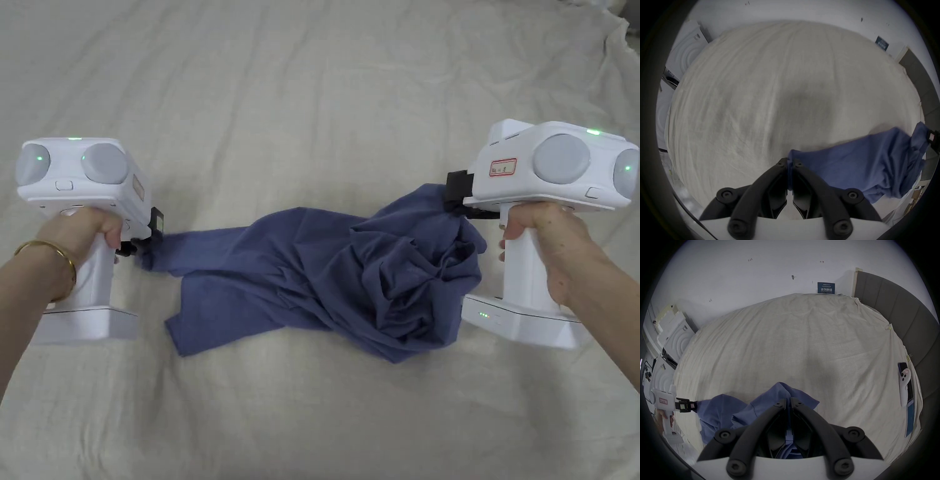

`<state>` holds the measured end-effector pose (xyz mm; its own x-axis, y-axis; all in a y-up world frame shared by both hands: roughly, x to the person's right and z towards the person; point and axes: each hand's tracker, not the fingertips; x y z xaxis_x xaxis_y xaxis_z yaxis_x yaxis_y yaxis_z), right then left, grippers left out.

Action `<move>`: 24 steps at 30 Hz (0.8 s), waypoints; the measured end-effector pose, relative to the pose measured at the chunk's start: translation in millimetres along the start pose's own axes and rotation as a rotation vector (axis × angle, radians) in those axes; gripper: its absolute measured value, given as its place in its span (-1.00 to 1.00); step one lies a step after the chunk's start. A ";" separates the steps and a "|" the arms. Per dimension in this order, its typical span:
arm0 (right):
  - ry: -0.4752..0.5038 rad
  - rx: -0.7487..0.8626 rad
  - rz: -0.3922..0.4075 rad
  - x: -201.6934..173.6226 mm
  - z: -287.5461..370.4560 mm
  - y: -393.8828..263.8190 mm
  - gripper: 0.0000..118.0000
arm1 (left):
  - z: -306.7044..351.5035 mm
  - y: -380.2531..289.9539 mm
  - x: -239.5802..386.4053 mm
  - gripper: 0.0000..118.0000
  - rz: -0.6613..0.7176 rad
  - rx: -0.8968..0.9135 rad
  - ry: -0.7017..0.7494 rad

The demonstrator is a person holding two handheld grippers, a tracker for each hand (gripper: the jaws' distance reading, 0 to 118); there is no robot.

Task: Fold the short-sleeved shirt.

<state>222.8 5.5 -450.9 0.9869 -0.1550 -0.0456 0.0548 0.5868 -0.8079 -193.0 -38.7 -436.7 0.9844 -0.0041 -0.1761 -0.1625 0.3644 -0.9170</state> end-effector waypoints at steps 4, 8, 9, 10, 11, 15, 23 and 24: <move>0.014 0.119 0.010 6.4 37.4 4.4 -0.96 | 56.6 16.7 -18.4 -0.97 0.068 0.171 -0.086; 0.023 0.194 -0.035 26.7 90.9 19.2 -0.96 | 128.6 32.2 -35.3 -0.97 0.113 0.352 -0.117; 0.024 0.226 -0.047 31.9 104.6 22.7 -0.95 | 146.2 33.5 -38.4 -0.97 0.115 0.396 -0.114; 0.015 0.260 -0.057 37.8 121.9 26.5 -0.96 | 163.2 34.1 -41.2 -0.97 0.117 0.449 -0.110; 0.008 0.294 -0.063 43.3 138.9 30.1 -0.96 | 182.9 33.7 -45.5 -0.97 0.126 0.496 -0.113; 0.010 0.405 -0.085 63.4 207.5 40.9 -0.95 | 248.3 23.9 -57.4 -0.97 0.182 0.637 -0.165; 0.034 0.613 -0.089 71.6 330.2 43.3 -0.96 | 363.8 -3.7 -49.5 -0.98 0.128 0.875 -0.219; 0.030 0.632 -0.080 70.1 342.1 43.6 -0.95 | 375.9 -5.6 -48.9 -0.98 0.120 0.899 -0.222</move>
<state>346.3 292.1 -288.3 0.9718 -0.2347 -0.0230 0.2166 0.9267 -0.3073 -214.7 309.5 -288.4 0.9700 0.2242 -0.0944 -0.2414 0.9351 -0.2593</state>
